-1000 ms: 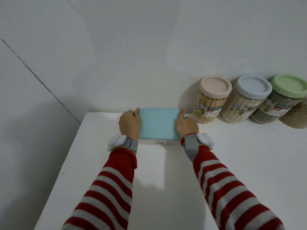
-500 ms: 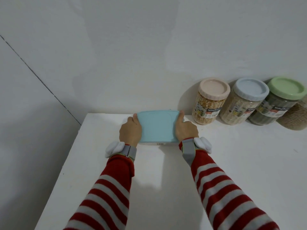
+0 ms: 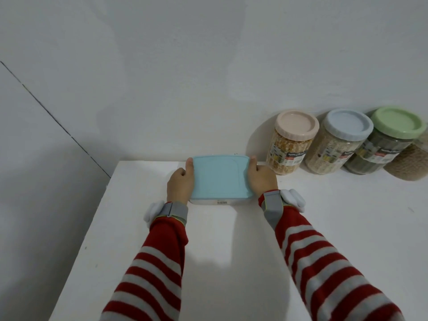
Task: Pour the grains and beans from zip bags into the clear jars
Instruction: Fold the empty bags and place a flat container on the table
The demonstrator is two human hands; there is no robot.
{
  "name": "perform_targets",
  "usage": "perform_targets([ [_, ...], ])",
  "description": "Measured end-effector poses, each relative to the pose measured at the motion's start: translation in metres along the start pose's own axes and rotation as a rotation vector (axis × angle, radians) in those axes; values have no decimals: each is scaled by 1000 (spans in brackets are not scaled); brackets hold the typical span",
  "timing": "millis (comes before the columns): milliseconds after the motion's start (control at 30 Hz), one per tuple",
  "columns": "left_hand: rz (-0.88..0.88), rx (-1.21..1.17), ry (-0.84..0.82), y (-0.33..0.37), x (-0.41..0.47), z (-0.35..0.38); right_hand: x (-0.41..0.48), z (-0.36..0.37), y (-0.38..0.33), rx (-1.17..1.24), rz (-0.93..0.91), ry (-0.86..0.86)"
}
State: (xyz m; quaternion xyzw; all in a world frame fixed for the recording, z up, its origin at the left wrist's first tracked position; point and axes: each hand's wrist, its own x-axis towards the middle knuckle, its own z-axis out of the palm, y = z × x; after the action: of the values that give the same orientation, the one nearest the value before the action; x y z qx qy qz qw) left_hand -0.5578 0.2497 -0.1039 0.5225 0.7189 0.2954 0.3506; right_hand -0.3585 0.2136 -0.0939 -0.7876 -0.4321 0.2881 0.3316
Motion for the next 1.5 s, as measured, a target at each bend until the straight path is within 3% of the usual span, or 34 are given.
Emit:
perform_targets([
  [267, -53, -146, -116, -4, 13, -4, 8, -10, -1, 72, 73, -244],
  [400, -25, -162, -61, -7, 10, 1, 5, -3, 1, 111, -13, -88],
  [667, 12, -104, -29, 21, 40, 8, 28, 0, -20, 146, 51, 41],
  [933, -110, -90, -187, 30, 48, 0, 28, -4, -24, 224, 242, -56],
  [1233, -125, -160, -102, 19, 31, -1, -4, -3, -3, 333, 184, -18],
  [1333, -110, -158, -63, 17, 30, 1, -5, 0, -2, 418, 213, 26],
  [1500, -90, -161, -48, 20, 31, 4, 14, 2, -17, 771, 377, 32],
])
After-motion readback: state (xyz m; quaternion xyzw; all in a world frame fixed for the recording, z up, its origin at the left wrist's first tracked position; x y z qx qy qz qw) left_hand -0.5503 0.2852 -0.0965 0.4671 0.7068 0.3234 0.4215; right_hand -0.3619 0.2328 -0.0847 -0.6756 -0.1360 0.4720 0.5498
